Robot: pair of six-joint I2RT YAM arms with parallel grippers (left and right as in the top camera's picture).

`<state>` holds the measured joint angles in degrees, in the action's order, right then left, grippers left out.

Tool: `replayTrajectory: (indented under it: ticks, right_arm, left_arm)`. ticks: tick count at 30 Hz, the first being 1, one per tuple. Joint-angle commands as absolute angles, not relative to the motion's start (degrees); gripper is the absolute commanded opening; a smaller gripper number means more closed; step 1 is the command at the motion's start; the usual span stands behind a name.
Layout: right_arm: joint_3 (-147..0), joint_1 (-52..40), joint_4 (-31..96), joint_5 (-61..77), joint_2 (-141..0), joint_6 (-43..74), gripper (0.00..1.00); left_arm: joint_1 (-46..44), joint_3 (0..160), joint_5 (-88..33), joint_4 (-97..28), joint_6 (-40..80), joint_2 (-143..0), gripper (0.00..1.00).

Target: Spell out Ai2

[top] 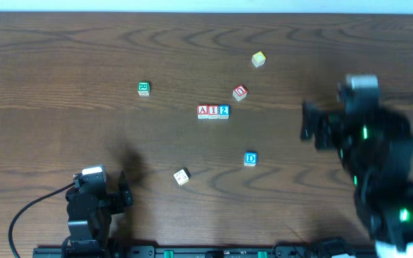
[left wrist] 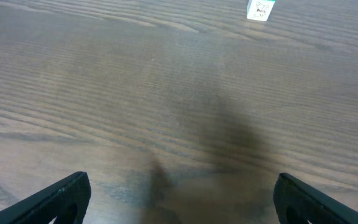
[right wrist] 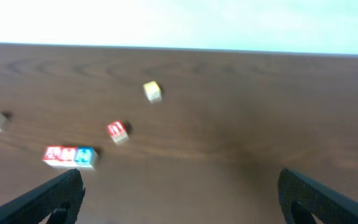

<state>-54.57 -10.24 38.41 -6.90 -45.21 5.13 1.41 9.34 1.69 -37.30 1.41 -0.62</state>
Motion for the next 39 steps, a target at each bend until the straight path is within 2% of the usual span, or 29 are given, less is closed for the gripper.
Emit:
replayTrajectory:
  ticks: [1,8,16,22,39]
  right_arm:
    - [-43.9,-8.29,37.52,-6.37,-37.23,4.21,0.99]
    - [-20.86,-8.05,33.85,-6.15,-15.94,4.23,0.99]
    - [-13.26,-8.05,34.09,-5.76,-4.6,4.21,0.99]
    - [-12.16,-8.05,36.49,-5.76,-0.27,4.19,0.99]
    - [-9.19,-7.84,40.64,-4.27,-0.27,4.19,0.99]
  left_arm:
    - [1.43,8.95,1.91,-37.65,0.6,-0.3,0.95]
    - [1.43,8.95,1.91,-37.65,0.6,-0.3,0.95]
    - [1.43,8.95,1.91,-37.65,0.6,-0.3,0.95]
    - [1.43,8.93,1.91,-37.65,0.6,-0.3,0.95]
    - [1.43,8.95,1.91,-37.65,0.6,-0.3,0.95]
